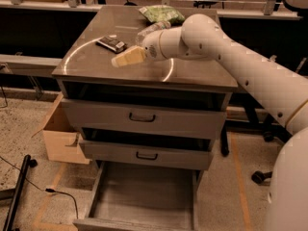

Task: Place rxbar chocolate into bottom drawer

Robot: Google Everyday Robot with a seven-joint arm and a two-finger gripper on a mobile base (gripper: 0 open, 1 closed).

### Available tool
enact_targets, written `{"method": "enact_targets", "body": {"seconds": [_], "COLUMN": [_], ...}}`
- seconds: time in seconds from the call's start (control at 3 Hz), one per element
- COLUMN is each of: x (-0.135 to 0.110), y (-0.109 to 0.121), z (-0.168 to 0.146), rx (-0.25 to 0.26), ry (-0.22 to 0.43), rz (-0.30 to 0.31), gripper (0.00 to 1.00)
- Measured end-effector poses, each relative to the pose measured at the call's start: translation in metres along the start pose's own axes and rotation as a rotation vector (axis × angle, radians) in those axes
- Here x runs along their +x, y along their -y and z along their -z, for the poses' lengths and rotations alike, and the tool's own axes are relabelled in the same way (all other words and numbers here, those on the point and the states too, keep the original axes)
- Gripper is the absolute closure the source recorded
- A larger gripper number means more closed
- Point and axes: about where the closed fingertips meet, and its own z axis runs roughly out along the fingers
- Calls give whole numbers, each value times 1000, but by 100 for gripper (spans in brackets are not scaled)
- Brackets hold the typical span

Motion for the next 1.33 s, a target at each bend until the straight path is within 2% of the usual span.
{"method": "enact_targets", "body": {"seconds": [0.67,1.0,1.33], "x": [-16,-18,-14], "y": [-12,-6,15], "z": [-28,-45,-60], "rx": [-77,-87,-57], "ry": [39,38,10], "rz": [18,35,38], "gripper": [0,0,0]}}
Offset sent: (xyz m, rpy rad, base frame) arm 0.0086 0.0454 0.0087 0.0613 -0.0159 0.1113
